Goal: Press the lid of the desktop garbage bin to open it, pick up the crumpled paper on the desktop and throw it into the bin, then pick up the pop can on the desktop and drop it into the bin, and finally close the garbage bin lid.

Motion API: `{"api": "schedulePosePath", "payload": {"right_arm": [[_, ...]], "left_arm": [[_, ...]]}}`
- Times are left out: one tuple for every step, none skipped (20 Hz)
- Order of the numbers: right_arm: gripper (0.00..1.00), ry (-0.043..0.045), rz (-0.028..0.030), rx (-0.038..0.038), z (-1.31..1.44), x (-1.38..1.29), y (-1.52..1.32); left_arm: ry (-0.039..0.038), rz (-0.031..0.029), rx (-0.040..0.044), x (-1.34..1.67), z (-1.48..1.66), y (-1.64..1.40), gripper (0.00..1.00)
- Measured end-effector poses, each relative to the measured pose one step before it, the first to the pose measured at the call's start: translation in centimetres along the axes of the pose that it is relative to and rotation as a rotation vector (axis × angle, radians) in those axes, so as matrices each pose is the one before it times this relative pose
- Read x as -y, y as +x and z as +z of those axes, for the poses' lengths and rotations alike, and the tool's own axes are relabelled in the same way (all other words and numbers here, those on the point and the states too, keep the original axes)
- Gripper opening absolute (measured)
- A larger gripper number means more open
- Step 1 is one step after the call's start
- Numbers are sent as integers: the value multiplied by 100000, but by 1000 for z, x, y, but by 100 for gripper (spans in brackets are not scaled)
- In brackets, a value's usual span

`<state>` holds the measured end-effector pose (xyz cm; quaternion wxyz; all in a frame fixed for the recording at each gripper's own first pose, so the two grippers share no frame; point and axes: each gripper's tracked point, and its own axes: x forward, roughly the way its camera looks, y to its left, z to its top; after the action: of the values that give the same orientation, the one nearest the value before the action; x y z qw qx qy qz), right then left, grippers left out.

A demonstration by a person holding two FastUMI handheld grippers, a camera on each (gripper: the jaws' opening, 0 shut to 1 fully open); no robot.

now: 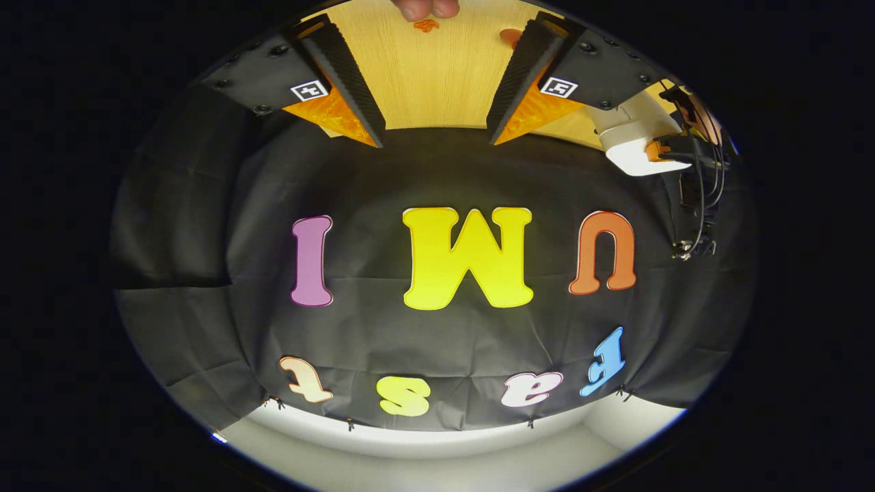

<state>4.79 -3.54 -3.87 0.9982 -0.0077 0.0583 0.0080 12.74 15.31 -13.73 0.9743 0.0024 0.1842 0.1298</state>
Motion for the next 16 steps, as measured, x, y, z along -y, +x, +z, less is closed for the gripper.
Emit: {"api": "schedulePosePath", "payload": {"right_arm": [[96,441,533,-268,-93,-114,47],[96,-81,448,-60,5,-62,-34],[96,-291,206,277,32,-36,7],[96,284,158,314,206,36,-35],[96,982,-59,361,67,37,0],[96,1158,16,363,205,12,-46],[96,483,273,46,26,-108,-16],[96,-240,371,170,55,-94,-48],[96,-256,351,319,49,-60,-100],[93,-9,339,300,194,-21,-60],[93,250,347,456,120,21,-149],[96,143,403,613,252,-74,-65],[96,-195,219,585,107,24,-66],[93,-424,-88,483,186,83,-90],[96,-183,9,514,104,71,-84],[93,-122,-97,430,178,87,-132]], "left_arm": [[2954,-65,1597,140,523,-361,3],[3302,1471,3191,-126,983,-372,3],[1845,1659,3883,-578,1229,-538,3],[1813,919,3168,-102,1245,-462,3],[1968,1192,2824,-262,1265,-539,3],[1146,1310,3236,-325,1276,-857,3],[207,1215,4311,-200,1804,-709,3],[120,1423,3725,-309,1442,-514,3],[-230,949,3017,-295,1273,-630,3],[-1128,-507,1900,150,1010,-514,3],[-690,-81,606,306,642,-353,3],[-541,79,1026,4,425,-395,3],[-475,-24,972,10,450,-471,3],[-843,-167,832,156,494,-505,3],[-801,-553,1539,216,594,-478,3],[-954,-1437,1038,353,588,-661,3]]}}
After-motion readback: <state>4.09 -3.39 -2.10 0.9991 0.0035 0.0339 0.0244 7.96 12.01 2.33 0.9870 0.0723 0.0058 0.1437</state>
